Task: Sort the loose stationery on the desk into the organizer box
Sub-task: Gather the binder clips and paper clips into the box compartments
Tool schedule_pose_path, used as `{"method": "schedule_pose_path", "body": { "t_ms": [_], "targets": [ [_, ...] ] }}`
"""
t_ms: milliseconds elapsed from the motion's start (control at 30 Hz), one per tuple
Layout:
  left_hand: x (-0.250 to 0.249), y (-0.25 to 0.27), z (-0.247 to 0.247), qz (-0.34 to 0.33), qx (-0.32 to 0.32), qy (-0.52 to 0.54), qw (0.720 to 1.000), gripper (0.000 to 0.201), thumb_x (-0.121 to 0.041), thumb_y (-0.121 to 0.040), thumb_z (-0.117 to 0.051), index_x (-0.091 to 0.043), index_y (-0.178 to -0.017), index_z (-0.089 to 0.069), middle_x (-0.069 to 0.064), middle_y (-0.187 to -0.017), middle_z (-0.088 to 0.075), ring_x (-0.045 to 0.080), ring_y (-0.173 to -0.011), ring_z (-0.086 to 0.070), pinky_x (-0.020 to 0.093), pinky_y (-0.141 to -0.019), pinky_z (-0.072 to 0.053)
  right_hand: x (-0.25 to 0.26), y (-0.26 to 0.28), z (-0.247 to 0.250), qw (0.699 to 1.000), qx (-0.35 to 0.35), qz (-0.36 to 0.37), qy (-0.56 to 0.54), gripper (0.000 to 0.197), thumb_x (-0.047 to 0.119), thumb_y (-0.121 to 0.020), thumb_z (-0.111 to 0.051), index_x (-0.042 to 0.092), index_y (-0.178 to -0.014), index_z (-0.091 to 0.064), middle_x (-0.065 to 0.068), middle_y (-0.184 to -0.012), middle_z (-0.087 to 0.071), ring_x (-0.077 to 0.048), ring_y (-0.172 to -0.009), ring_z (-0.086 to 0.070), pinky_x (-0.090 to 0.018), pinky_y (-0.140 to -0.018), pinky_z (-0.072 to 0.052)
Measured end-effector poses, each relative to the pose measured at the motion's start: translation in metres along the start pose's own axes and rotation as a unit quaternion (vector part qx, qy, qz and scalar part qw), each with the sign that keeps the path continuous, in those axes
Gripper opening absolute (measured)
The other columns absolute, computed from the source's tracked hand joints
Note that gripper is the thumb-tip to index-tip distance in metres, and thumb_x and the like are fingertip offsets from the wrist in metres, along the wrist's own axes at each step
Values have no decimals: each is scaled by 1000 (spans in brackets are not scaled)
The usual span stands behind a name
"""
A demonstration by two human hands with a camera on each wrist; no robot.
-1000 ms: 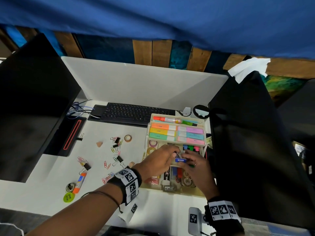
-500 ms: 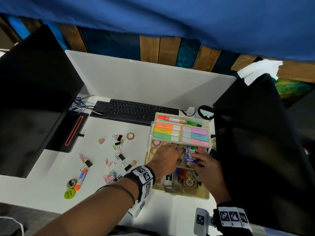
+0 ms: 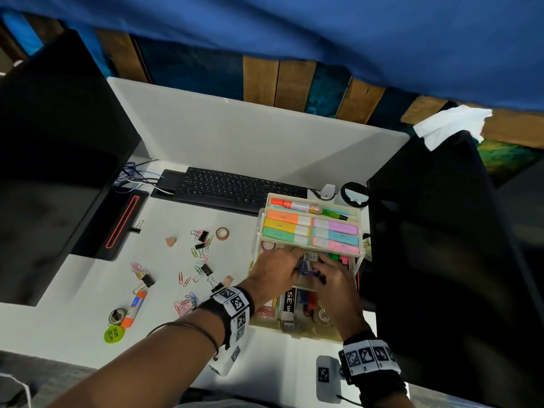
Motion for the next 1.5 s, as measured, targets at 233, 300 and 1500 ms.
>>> {"method": "schedule_pose_path", "body": {
  "t_ms": [233, 300, 1500],
  "targets": [
    [4, 5, -4, 12, -8, 19, 1000, 28, -26, -90, -58, -23, -118, -61, 1, -105, -71, 23, -88, -69, 36, -68, -58, 8, -12, -6, 994, -71, 14, 78, 13, 3, -85, -76, 14, -89, -81, 2, -96, -77, -21, -93, -66, -24, -82, -44],
    [6, 8, -3, -5, -7, 31, 999, 27, -26, -93, -58, -22, -119, -62, 1, -100, -72, 22, -85, -69, 36, -69, -58, 10, -16, -6, 994, -74, 5, 78, 14, 5, -89, -74, 18, -89, -80, 5, -94, -76, -19, -92, -67, -27, -82, -46],
    [294, 302, 60, 292, 67, 126, 946, 46, -32, -96, -64, -21, -139, -53, -4, -132, -44, 12, -84, -55, 25, -82, -48, 168, -109, -213, 971, 191, -8, 141, 33, -7, -88, -58, -3, -121, -56, -21, -123, -57, -37, -115, -57, -33, -90, -46]
  ]
}}
Point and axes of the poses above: each hand's wrist, its own y-axis away from the middle knuckle, its own z-axis out of the back of the hand, x = y × z, the point moved 1 cm from there along -y, towards the middle knuckle
